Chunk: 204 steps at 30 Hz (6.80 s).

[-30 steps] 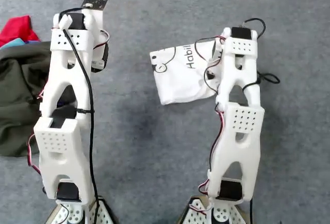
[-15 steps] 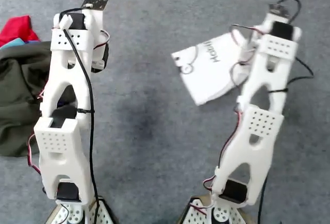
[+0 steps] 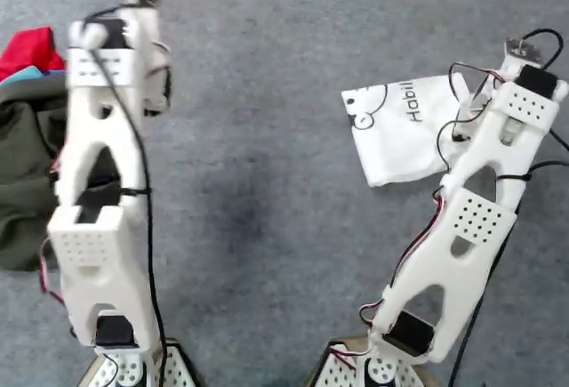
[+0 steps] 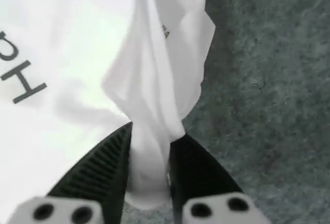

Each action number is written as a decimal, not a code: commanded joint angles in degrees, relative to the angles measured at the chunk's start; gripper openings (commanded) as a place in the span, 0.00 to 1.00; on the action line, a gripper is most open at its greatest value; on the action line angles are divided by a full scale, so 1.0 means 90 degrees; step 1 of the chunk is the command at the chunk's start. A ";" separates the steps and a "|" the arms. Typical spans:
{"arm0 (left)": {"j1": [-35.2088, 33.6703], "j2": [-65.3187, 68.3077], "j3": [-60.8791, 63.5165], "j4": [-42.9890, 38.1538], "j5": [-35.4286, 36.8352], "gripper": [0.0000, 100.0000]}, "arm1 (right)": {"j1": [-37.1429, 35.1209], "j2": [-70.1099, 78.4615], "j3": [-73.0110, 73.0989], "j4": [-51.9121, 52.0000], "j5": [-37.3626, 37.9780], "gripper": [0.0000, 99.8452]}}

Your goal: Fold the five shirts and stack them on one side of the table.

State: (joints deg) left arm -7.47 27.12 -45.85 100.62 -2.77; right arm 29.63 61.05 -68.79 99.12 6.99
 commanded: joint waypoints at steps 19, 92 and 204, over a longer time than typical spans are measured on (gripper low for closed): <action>-0.3941 -0.1153 0.3072 -0.1407 -0.0107 0.21 | -0.0303 -0.0669 -0.2818 0.0234 -0.0078 0.28; -0.5231 -0.9670 1.0388 -0.2569 -0.2569 0.22 | -0.7043 -0.0112 0.0581 0.0156 0.0332 0.04; -0.6559 -0.4689 0.6598 0.0029 -0.6085 0.03 | -0.4835 -0.0835 0.0132 -0.0088 0.0410 0.24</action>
State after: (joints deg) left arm -67.16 -13.67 16.04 99.91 -56.13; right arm -11.69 50.51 -61.58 98.42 11.47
